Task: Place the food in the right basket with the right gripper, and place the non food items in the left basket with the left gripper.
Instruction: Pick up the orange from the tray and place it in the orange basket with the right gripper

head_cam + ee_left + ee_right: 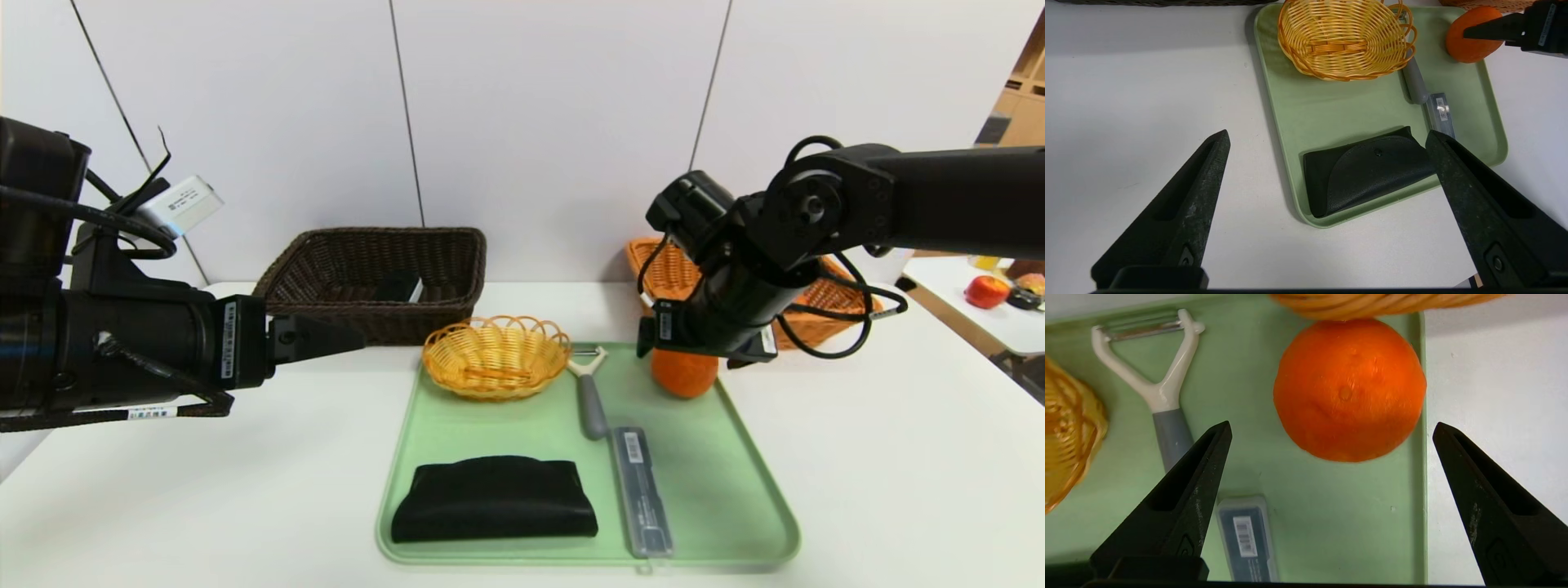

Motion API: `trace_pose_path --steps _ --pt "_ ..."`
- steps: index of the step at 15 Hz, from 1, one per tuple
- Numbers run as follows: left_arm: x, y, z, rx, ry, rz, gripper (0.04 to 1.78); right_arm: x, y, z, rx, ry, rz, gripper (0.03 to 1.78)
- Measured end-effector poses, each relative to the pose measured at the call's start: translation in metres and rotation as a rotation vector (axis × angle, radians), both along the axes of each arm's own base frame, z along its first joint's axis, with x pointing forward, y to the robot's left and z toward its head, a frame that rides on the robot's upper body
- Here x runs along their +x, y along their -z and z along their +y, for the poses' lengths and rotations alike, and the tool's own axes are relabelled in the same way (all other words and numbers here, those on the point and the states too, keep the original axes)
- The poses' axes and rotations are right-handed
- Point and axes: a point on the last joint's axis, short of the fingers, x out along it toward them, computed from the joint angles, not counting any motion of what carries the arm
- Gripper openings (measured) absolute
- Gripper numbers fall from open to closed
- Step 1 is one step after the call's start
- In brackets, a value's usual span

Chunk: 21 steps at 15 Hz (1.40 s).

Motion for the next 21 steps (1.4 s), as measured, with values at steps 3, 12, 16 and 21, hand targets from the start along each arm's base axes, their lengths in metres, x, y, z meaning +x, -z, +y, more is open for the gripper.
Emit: trace_pose_path --steps 3,12,16,21 --pt "0.000 0.000 0.000 0.000 0.000 0.000 1.69 0.012 0.014 -0.002 -0.013 0.014 0.018 1.69" --pt "0.002 0.001 -0.001 0.001 0.000 0.004 1.69 0.023 0.028 -0.001 -0.026 0.001 0.024 1.69" --pt "0.002 0.001 -0.001 0.001 0.000 0.004 1.69 0.023 0.029 0.000 -0.027 0.001 0.024 1.30" --pt "0.001 0.001 0.000 0.001 0.000 0.003 1.69 0.023 0.029 0.000 -0.024 0.003 0.027 1.16"
